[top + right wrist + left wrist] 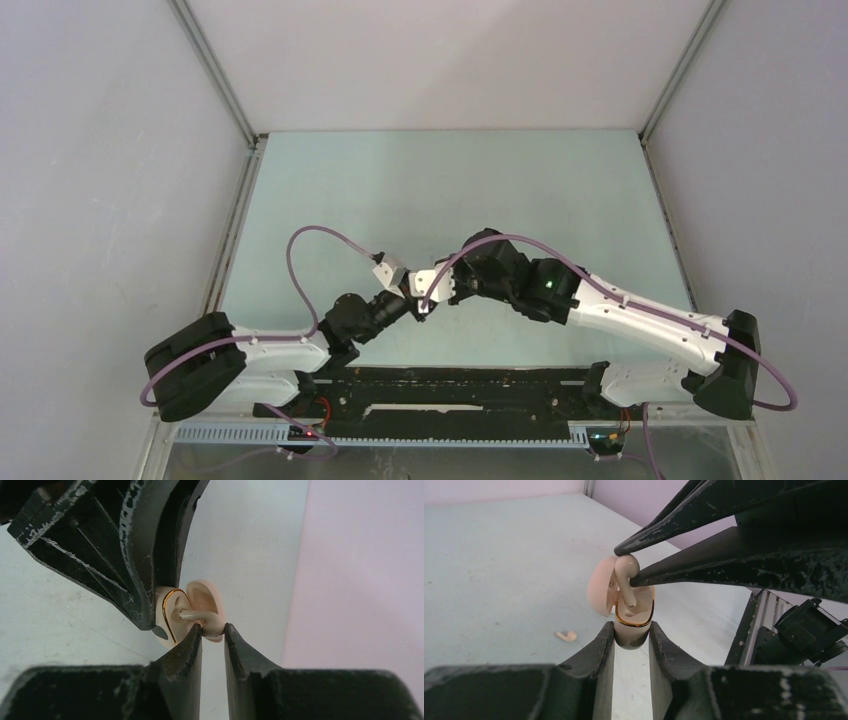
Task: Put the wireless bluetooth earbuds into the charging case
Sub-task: Place the earbud in the charging case.
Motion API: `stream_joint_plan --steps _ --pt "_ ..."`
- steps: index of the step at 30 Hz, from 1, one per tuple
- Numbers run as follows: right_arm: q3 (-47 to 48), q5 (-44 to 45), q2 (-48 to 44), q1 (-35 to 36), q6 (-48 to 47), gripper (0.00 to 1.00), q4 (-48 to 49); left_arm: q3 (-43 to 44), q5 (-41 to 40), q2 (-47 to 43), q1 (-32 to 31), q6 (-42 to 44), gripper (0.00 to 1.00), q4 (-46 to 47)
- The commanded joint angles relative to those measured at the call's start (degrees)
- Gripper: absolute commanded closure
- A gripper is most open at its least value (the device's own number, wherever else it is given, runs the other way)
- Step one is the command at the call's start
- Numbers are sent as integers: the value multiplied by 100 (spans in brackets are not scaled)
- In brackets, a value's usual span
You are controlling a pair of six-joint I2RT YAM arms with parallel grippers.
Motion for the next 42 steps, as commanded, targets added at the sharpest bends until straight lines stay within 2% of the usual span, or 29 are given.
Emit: stream_joint_plan --steps 1,11,42 --pt "14 356 53 135 -111 100 327 146 125 -133 -25 -140 100 376" --pt "-217 811 70 359 -366 100 712 150 170 -111 -25 -286 100 413" --pt "-216 851 -54 456 -299 100 780 150 111 -170 -25 -467 100 478"
